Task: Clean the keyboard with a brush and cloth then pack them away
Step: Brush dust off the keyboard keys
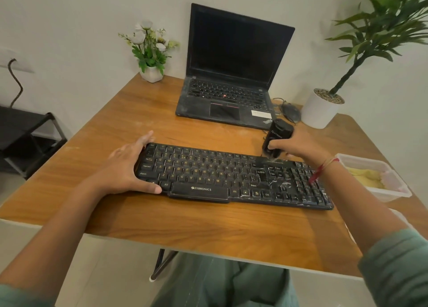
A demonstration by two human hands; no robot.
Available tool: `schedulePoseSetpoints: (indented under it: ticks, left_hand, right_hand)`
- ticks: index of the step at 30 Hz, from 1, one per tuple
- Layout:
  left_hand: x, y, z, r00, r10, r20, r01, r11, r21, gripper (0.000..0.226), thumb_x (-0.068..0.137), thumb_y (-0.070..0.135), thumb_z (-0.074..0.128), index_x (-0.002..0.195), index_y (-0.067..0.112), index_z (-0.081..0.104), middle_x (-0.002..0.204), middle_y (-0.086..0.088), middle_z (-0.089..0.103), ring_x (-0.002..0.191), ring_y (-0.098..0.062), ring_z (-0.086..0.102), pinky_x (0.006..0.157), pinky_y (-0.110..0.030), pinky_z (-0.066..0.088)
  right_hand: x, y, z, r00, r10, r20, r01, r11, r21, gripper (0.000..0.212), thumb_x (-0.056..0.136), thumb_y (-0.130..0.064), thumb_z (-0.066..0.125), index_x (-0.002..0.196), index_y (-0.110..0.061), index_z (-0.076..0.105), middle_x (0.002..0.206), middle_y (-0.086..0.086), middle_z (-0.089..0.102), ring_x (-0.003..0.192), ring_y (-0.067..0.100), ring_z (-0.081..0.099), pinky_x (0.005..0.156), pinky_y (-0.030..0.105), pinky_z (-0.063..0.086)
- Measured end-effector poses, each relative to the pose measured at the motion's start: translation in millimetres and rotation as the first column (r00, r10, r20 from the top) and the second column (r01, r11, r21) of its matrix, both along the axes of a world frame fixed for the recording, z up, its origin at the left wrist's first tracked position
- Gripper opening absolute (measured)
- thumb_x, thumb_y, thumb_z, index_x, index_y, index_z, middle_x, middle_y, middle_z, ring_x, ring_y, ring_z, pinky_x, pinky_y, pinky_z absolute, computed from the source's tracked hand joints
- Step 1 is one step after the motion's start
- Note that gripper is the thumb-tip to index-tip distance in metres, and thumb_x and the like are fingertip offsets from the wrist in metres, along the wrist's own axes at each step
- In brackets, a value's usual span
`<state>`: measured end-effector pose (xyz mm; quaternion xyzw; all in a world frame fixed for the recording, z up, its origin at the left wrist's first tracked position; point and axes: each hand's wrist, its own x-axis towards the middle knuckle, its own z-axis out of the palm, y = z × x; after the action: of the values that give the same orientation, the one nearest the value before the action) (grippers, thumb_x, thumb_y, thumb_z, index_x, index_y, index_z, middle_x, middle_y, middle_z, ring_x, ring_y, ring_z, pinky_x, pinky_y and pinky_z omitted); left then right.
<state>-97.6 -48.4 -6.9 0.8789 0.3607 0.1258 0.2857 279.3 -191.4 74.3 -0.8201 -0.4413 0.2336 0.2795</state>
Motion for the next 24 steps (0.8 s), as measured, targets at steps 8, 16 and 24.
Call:
schedulePoseSetpoints:
  ticks: [8,16,24]
  left_hand:
    - [0,1,-1,1.000,-0.011,-0.002,0.011,1.000,0.010,0.127,0.031,0.095,0.057,0.136,0.060,-0.005,0.146,0.024,0.023,0.138,-0.015,0.025,0.112,-0.041,0.017]
    - [1,-2,3,1.000,0.008,-0.013,-0.008,1.000,-0.001,0.128,0.027,0.095,0.055,0.135,0.058,-0.004,0.143,0.023,0.024,0.137,-0.016,0.026,0.111,-0.041,0.018]
    - [1,0,1,1.000,0.017,-0.010,-0.018,1.000,-0.015,0.132,0.026,0.096,0.055,0.138,0.055,-0.002,0.152,0.012,0.027,0.138,-0.017,0.026,0.112,-0.042,0.018]
  right_hand:
    - [1,6,3,0.999,0.021,-0.035,-0.022,0.999,-0.027,0.031,0.076,-0.017,0.074,0.102,-0.017,0.057,0.096,0.004,0.067,0.080,0.014,0.064,0.062,0.026,0.054]
    - [5,4,2,0.995,0.079,-0.060,-0.082,0.995,-0.062,0.037,0.077,-0.017,0.073,0.109,-0.016,0.055,0.098,0.002,0.065,0.087,0.014,0.062,0.059,0.023,0.050]
    - [3,8,7,0.985,0.160,-0.057,-0.165,0.980,-0.108,0.038,0.078,-0.016,0.072,0.112,-0.015,0.054,0.099,0.003,0.065,0.090,0.018,0.062,0.058,0.022,0.049]
